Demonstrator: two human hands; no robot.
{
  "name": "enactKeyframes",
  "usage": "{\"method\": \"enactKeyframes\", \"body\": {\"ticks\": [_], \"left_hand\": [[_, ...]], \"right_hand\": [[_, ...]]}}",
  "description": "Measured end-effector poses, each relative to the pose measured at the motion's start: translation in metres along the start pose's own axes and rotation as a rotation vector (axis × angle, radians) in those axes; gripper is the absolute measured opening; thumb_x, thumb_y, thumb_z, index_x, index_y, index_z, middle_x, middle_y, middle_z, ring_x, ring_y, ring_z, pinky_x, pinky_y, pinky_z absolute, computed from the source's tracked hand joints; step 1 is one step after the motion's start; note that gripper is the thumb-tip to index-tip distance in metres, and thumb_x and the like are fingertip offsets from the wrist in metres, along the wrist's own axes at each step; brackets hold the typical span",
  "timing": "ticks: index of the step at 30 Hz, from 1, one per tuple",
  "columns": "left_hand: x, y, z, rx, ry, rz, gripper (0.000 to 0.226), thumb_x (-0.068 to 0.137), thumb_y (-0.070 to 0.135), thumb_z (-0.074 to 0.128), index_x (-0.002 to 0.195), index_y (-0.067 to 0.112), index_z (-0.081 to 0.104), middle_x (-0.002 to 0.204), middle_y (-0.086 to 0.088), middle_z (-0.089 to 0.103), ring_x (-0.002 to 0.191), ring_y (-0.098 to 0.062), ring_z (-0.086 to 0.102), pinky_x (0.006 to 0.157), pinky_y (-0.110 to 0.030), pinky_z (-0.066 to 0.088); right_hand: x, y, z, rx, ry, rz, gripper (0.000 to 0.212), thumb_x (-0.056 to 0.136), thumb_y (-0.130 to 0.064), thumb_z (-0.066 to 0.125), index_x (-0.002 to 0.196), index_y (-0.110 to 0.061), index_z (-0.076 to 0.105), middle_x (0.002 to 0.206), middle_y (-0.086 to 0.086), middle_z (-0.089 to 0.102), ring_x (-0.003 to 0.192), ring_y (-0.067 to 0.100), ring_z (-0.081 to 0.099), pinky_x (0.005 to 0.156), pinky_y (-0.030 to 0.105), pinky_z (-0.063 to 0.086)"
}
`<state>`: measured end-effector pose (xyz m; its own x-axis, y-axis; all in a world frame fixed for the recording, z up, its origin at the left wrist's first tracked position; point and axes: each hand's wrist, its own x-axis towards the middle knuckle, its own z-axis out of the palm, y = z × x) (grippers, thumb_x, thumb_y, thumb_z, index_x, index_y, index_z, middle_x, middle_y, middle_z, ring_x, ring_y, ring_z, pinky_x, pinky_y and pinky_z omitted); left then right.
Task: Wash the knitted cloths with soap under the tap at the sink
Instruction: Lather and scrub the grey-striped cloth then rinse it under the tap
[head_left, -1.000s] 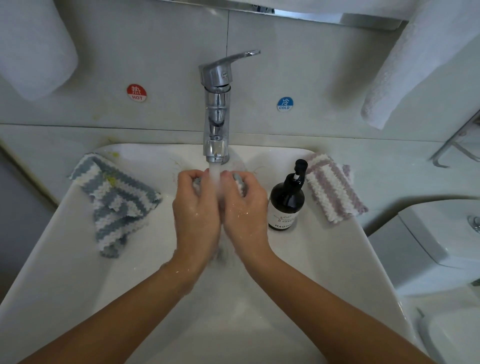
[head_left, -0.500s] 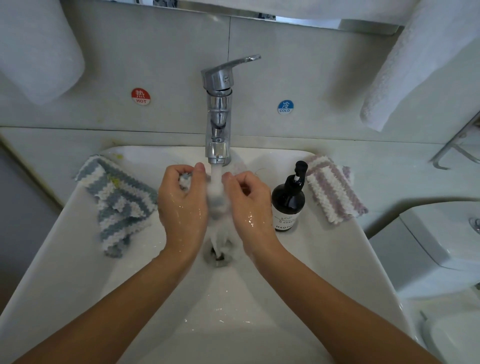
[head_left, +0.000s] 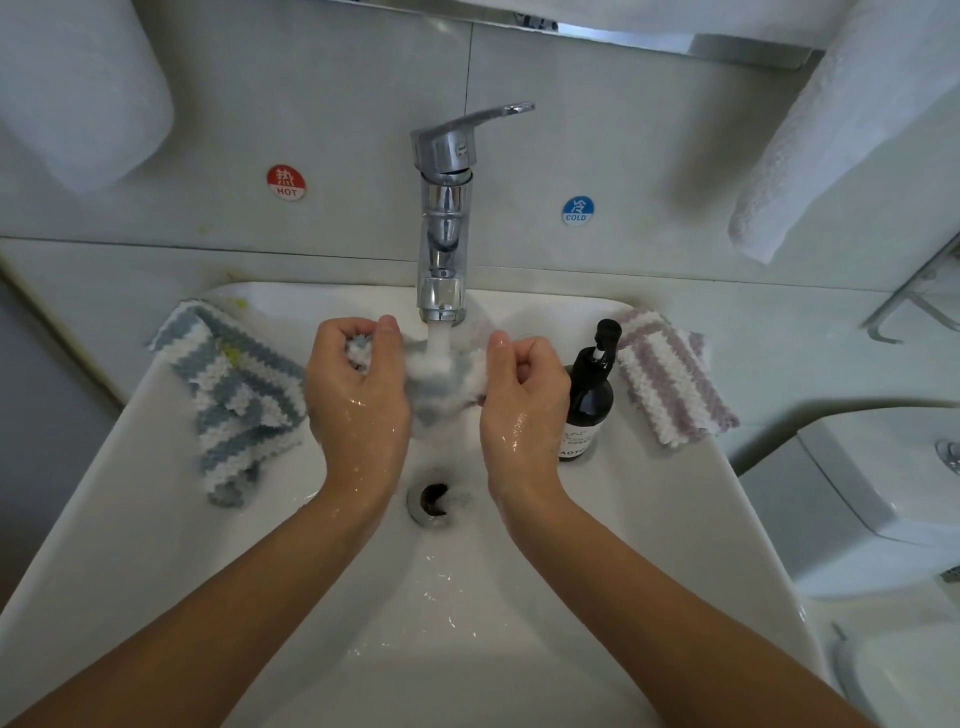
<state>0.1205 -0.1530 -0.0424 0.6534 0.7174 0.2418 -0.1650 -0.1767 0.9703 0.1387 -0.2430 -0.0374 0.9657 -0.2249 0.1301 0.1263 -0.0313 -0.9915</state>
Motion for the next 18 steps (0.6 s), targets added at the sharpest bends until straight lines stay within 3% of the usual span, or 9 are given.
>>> {"method": "enactKeyframes", "body": {"ticks": [2, 4, 8, 12, 15, 18], "left_hand": [[0.0012, -0.0006, -0.0009, -0.004, -0.01, 0.008, 0.009, 0.096, 0.03, 0.057, 0.088, 0.026, 0.055, 0.076, 0.013, 0.054, 0.065, -0.004, 0.05, 0.063, -0.025, 0.045], [0.0007, -0.0002, -0.0014, -0.005, -0.032, 0.022, 0.006, 0.097, 0.025, 0.055, 0.093, 0.02, 0.054, 0.079, 0.013, 0.054, 0.065, 0.002, 0.051, 0.062, -0.016, 0.043], [-0.0039, 0.0014, -0.0003, -0.04, -0.111, 0.055, 0.003, 0.1, 0.013, 0.049, 0.101, 0.013, 0.051, 0.084, 0.013, 0.054, 0.067, 0.009, 0.053, 0.061, -0.008, 0.041], [-0.0059, 0.0044, 0.0003, -0.064, -0.165, 0.054, 0.009, 0.101, 0.01, 0.046, 0.107, 0.016, 0.048, 0.088, 0.013, 0.053, 0.069, 0.01, 0.054, 0.062, -0.009, 0.044], [-0.0049, 0.0052, -0.0002, -0.095, -0.161, 0.04, 0.016, 0.101, 0.008, 0.045, 0.111, 0.02, 0.045, 0.092, 0.013, 0.052, 0.074, 0.009, 0.055, 0.067, -0.012, 0.048], [-0.0045, 0.0052, 0.0011, -0.099, -0.15, 0.009, 0.02, 0.1, 0.01, 0.047, 0.115, 0.022, 0.042, 0.095, 0.012, 0.051, 0.075, 0.011, 0.054, 0.069, -0.012, 0.047]], "right_hand": [[0.0011, 0.0, 0.0011, -0.002, 0.009, 0.019, 0.031, 0.099, -0.027, 0.052, 0.069, -0.021, 0.046, 0.055, -0.014, 0.044, 0.055, 0.006, 0.041, 0.063, 0.034, 0.042], [0.0018, 0.0011, 0.0009, 0.005, -0.014, 0.043, 0.03, 0.1, -0.029, 0.048, 0.071, -0.021, 0.046, 0.058, -0.013, 0.043, 0.058, 0.008, 0.042, 0.069, 0.045, 0.048], [-0.0052, 0.0053, 0.0032, -0.018, -0.204, 0.088, 0.028, 0.097, -0.045, 0.042, 0.083, -0.021, 0.045, 0.076, -0.005, 0.052, 0.076, 0.027, 0.054, 0.084, 0.058, 0.05], [-0.006, 0.0038, 0.0059, -0.059, -0.356, 0.227, 0.033, 0.08, -0.06, 0.052, 0.093, -0.031, 0.045, 0.102, 0.004, 0.064, 0.094, 0.023, 0.065, 0.084, 0.053, 0.055], [-0.0034, -0.0003, 0.0003, -0.015, -0.434, 0.292, 0.025, 0.093, -0.043, 0.054, 0.109, -0.028, 0.044, 0.116, 0.008, 0.059, 0.099, 0.023, 0.065, 0.068, 0.04, 0.061], [-0.005, -0.0029, -0.0021, -0.092, -0.521, 0.29, 0.029, 0.094, -0.043, 0.053, 0.119, -0.032, 0.042, 0.112, 0.002, 0.058, 0.088, 0.022, 0.065, 0.053, 0.028, 0.051]]}}
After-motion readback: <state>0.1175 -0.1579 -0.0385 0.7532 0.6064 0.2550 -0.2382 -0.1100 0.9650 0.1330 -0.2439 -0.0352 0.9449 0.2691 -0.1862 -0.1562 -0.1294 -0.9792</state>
